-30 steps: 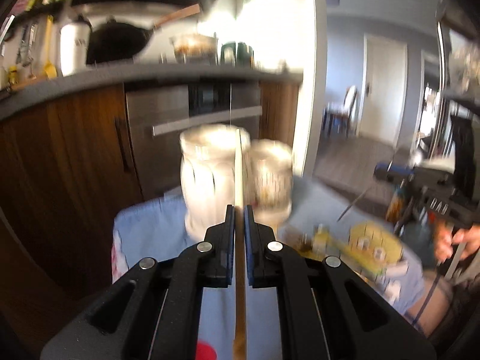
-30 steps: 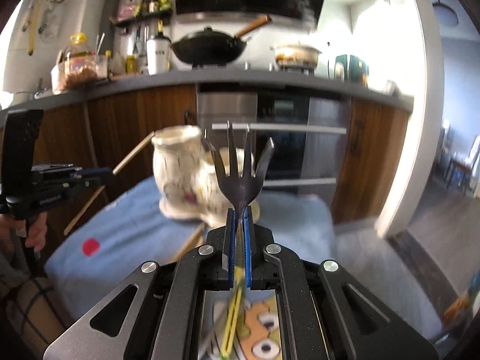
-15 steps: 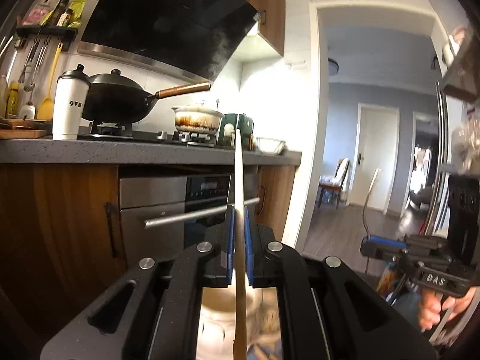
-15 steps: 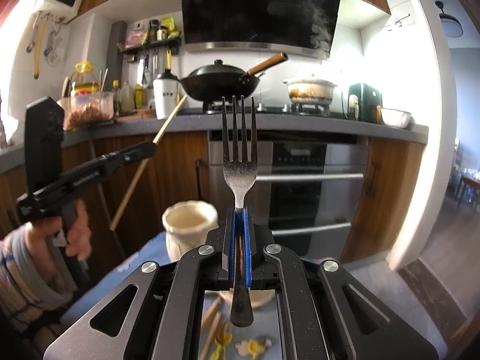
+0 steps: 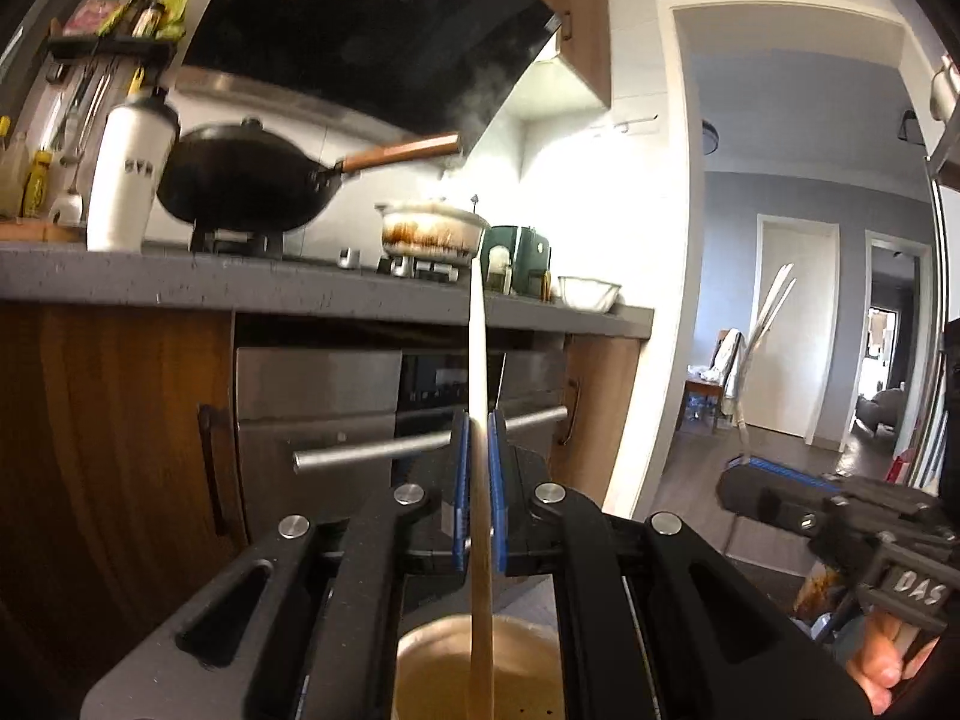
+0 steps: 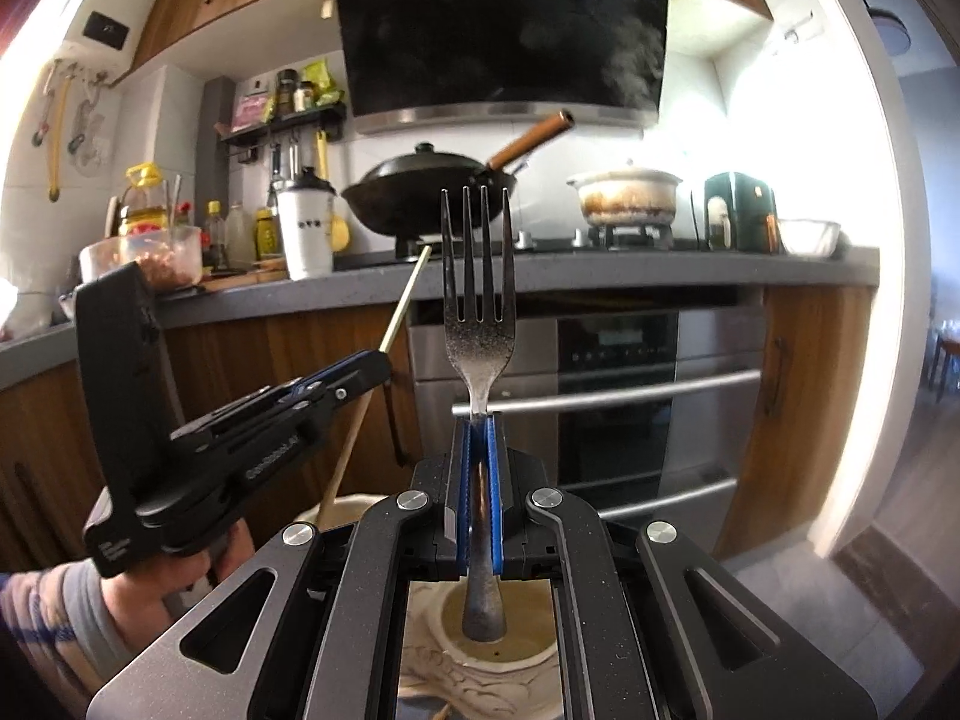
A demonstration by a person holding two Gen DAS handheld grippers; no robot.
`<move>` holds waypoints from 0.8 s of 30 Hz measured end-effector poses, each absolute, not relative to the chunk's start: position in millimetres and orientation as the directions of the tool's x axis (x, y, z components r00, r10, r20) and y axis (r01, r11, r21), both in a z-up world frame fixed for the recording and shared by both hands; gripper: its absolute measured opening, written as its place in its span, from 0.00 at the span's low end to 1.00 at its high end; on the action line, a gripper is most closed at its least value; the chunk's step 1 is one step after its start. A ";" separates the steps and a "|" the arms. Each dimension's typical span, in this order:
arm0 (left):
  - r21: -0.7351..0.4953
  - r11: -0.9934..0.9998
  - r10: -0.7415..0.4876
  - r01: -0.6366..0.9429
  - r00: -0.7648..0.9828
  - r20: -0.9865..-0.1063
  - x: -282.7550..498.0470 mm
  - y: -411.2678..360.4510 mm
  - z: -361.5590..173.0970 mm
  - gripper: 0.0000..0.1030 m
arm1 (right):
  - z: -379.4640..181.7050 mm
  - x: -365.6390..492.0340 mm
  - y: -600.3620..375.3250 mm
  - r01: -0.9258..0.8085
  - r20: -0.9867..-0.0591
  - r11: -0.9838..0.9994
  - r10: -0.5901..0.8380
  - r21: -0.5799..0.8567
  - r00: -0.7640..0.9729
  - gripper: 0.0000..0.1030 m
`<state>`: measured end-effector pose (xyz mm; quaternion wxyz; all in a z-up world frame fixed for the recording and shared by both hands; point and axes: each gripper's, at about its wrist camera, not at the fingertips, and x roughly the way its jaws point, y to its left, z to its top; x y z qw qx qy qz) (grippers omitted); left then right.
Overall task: Organize utensils
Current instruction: 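Insert the chopstick into the tall cup with the left tool while the right carries the fork, then lower the silver fork into the shorter cup and open the right tool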
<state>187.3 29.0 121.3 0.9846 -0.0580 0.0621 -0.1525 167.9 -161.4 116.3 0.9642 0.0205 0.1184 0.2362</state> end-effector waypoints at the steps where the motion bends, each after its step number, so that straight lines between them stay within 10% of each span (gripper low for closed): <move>1: -0.132 0.946 -0.312 0.297 0.943 -0.117 188.4 29.5 116.1 0.06 | 110.0 172.2 -161.1 -0.449 -0.240 0.888 0.459 0.098 0.856 0.06; 24: -0.044 0.955 -0.297 0.294 0.934 -0.198 158.7 44.4 86.0 0.06 | 50.0 193.9 -161.8 -0.394 -0.412 0.911 0.407 0.121 0.815 0.06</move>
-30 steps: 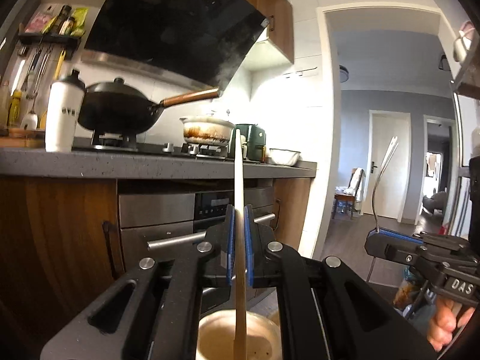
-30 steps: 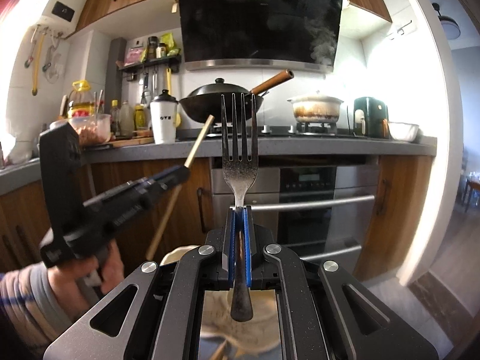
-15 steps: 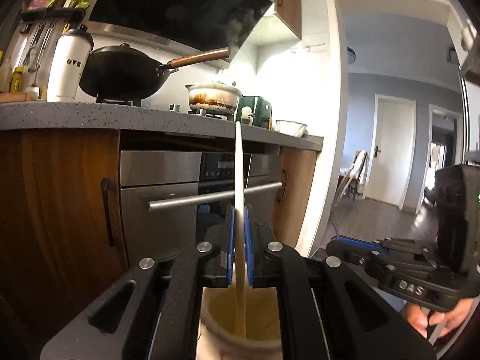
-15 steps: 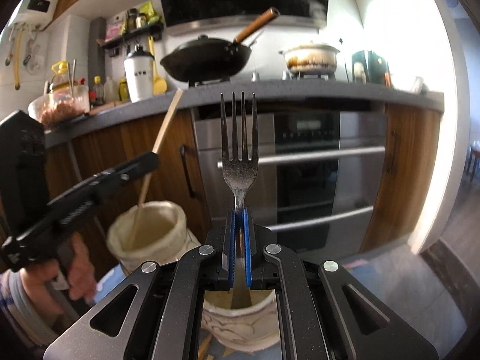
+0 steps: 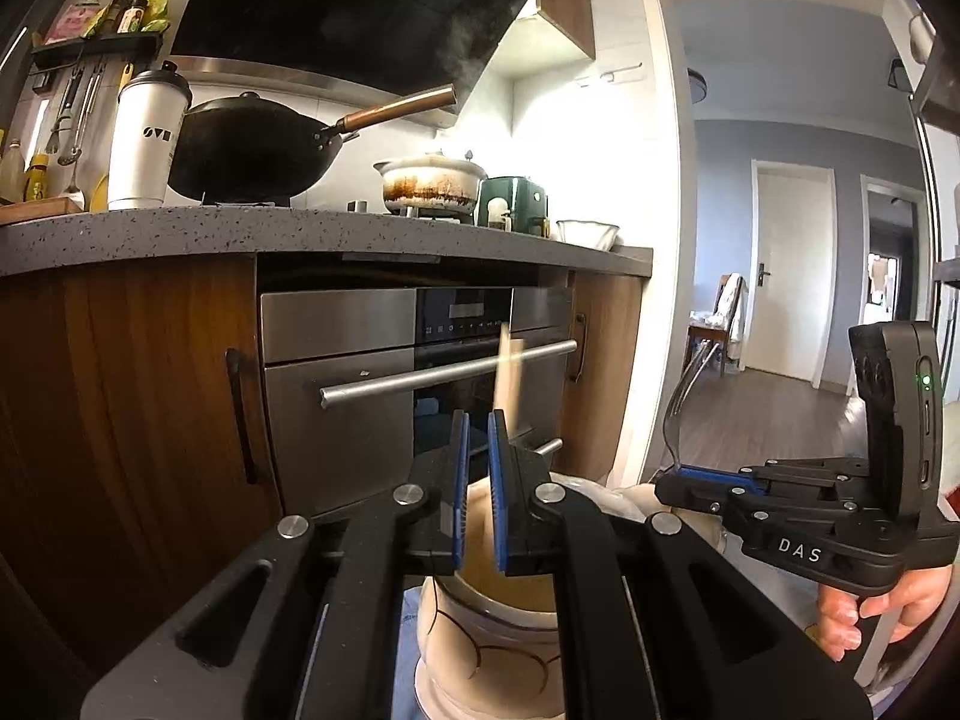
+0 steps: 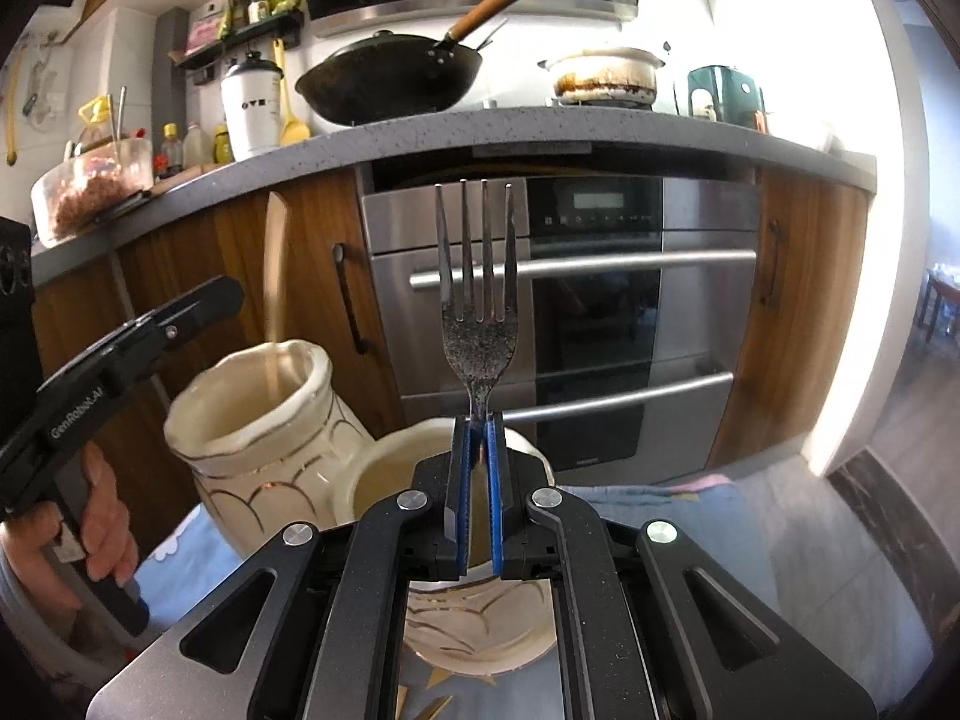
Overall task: Organize utensils
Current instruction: 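Lower the silver fork into the shorter cup and open the right tool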
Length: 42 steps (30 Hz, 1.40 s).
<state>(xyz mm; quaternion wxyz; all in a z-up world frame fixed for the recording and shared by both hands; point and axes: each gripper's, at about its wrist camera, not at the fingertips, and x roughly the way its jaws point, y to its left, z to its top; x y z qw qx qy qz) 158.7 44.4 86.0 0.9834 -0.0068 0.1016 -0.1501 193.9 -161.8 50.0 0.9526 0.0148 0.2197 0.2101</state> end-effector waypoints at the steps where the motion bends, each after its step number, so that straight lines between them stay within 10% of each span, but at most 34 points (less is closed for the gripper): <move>1: -0.042 0.956 -0.293 0.290 0.936 -0.198 158.4 44.7 85.9 0.07 | 49.1 194.4 -161.9 -0.392 -0.415 0.911 0.407 0.124 0.814 0.06; 21: -0.061 0.967 -0.254 0.246 0.943 -0.217 139.9 67.3 88.2 0.24 | 53.2 192.5 -164.6 -0.338 -0.420 0.936 0.346 0.097 0.839 0.11; 33: 0.004 0.976 -0.209 0.216 0.949 -0.237 90.5 64.5 95.1 0.91 | 81.2 111.0 -187.4 -0.358 -0.270 0.931 0.365 0.074 0.891 0.95; 42: 0.043 0.981 -0.168 0.187 0.948 -0.272 49.5 53.6 93.4 0.95 | 75.0 58.5 -202.6 -0.319 -0.286 0.947 0.299 -0.027 0.911 0.95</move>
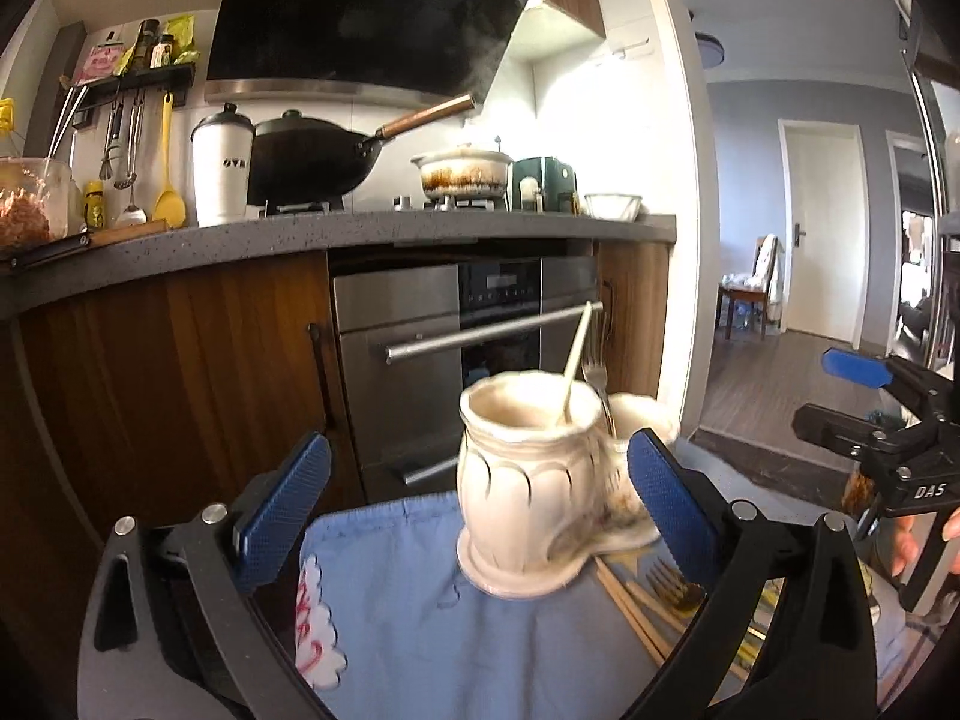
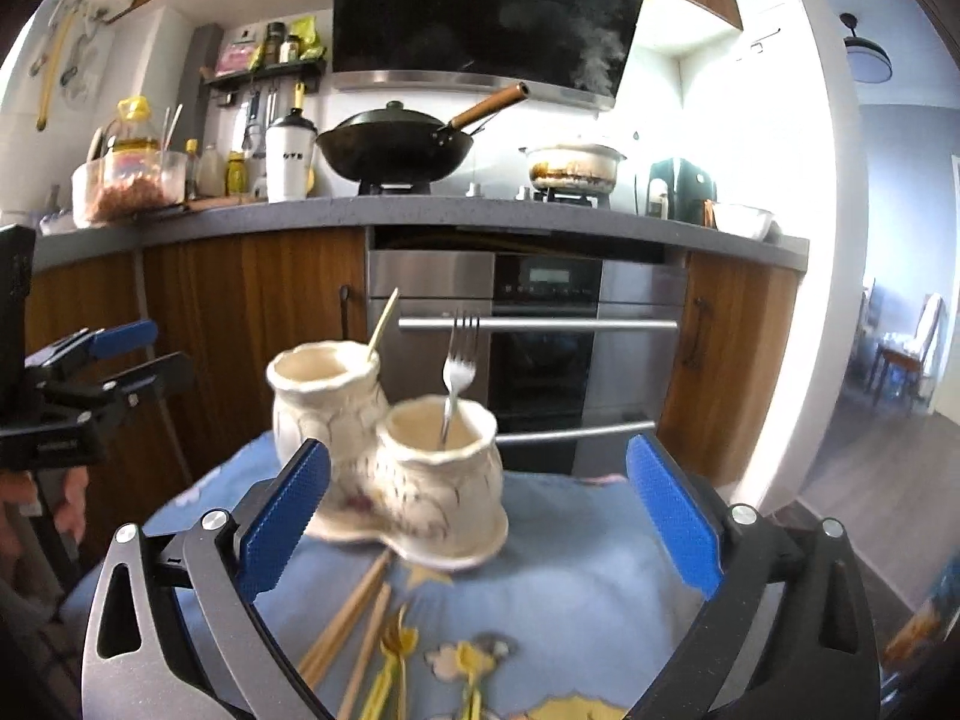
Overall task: Organize utensils
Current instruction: 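Lower the silver fork into the shorter cup and open the right tool, then grasp the silver spoon with the right tool while the left tool returns to the chopsticks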
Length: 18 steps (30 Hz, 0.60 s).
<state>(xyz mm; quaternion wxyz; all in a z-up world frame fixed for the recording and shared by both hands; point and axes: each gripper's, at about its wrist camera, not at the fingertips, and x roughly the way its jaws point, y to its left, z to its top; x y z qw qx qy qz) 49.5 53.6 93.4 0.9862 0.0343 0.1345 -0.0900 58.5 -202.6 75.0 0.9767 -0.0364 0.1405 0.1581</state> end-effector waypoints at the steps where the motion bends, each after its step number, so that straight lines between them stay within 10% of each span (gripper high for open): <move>1: 0.047 0.979 -0.175 0.196 0.941 -0.291 47.2 51.3 89.6 0.95 | 72.3 56.5 -204.7 -0.316 -0.301 0.948 0.293 -0.027 0.907 0.95; 18: -0.038 0.946 -0.287 0.321 0.779 -0.558 37.0 15.9 17.4 0.95 | -6.9 39.3 -234.4 -0.293 -0.571 0.956 0.256 0.028 0.780 0.95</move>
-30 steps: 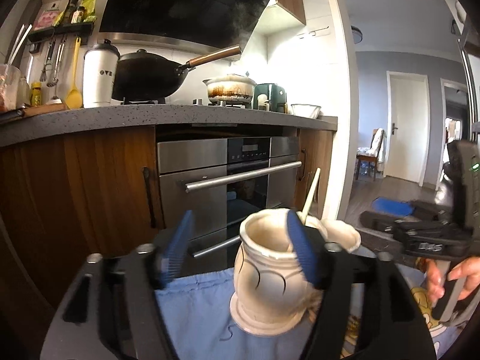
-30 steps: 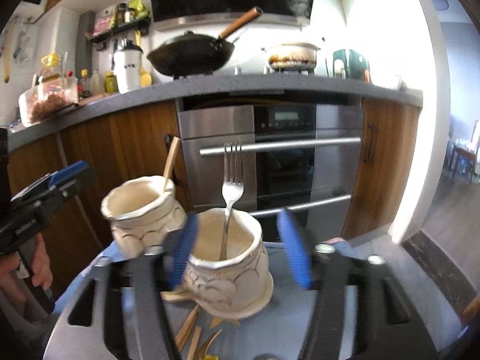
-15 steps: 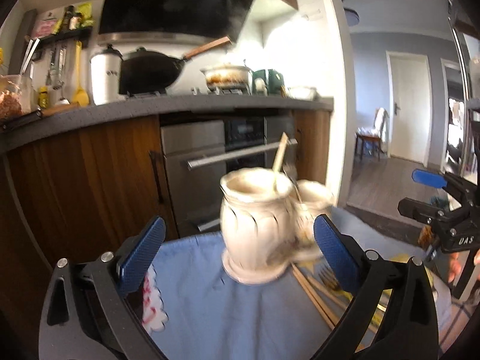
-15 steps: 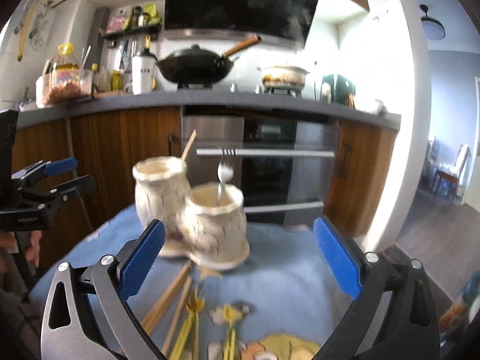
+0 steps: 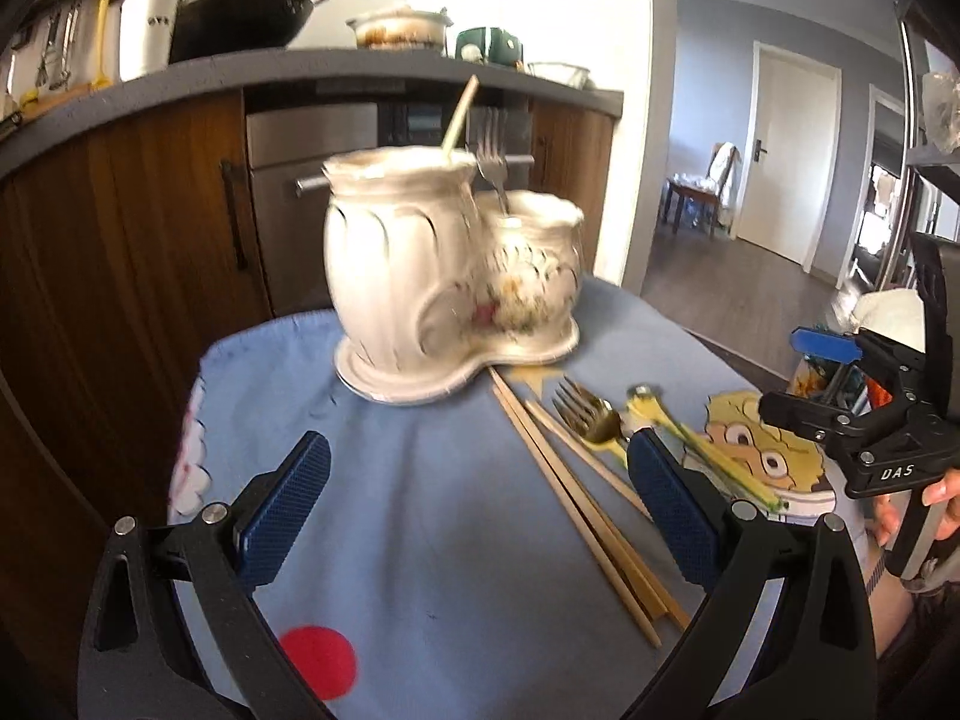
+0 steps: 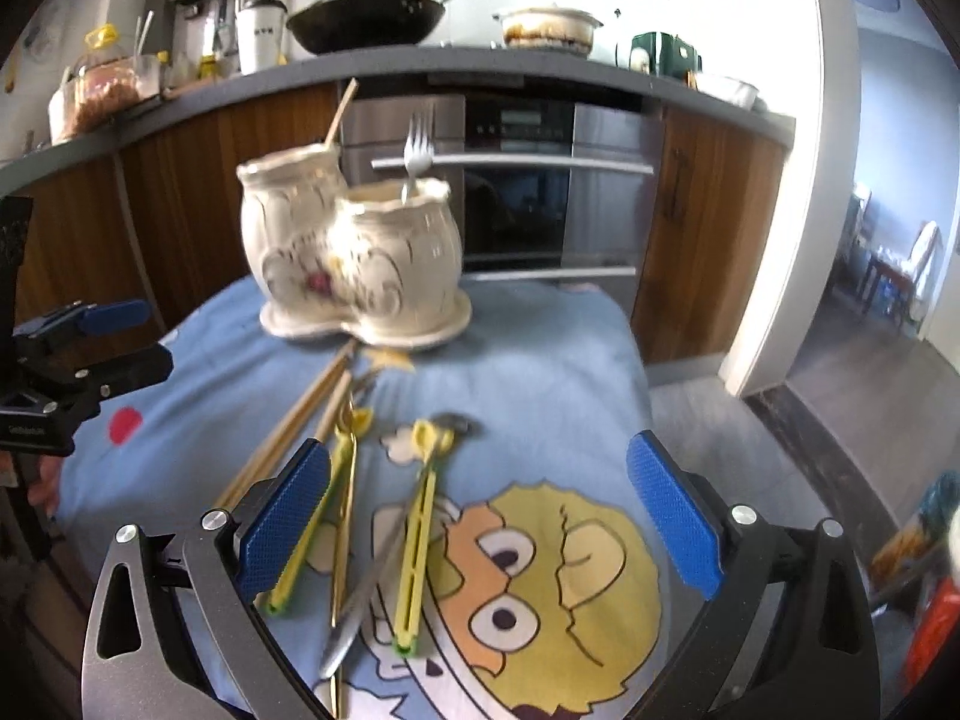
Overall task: Organize utensils
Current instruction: 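Grasp the silver spoon with the right tool while the left tool returns to the chopsticks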
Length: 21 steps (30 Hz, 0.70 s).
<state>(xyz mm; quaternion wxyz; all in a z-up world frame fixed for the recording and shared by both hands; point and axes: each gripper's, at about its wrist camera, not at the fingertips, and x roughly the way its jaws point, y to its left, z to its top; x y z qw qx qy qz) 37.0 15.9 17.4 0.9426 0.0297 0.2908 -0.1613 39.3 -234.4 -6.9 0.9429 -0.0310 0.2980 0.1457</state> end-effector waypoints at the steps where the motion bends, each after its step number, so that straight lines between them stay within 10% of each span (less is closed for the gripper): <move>1: -0.035 0.945 -0.287 0.325 0.773 -0.565 35.8 13.7 13.8 0.95 | -10.5 40.0 -234.4 -0.291 -0.583 0.956 0.256 0.035 0.771 0.95; 8: -0.032 0.938 -0.290 0.344 0.735 -0.613 36.9 3.4 -6.2 0.95 | -28.2 44.1 -228.5 -0.291 -0.666 0.952 0.280 0.099 0.691 0.92; 16: -0.022 0.933 -0.289 0.360 0.708 -0.645 40.5 -6.5 -16.5 0.95 | -30.4 36.8 -208.4 -0.352 -0.699 0.929 0.325 0.110 0.637 0.29; 21: -0.005 0.926 -0.290 0.377 0.705 -0.647 39.5 -10.4 -17.7 0.88 | -29.7 34.0 -198.4 -0.368 -0.716 0.924 0.327 0.105 0.616 0.14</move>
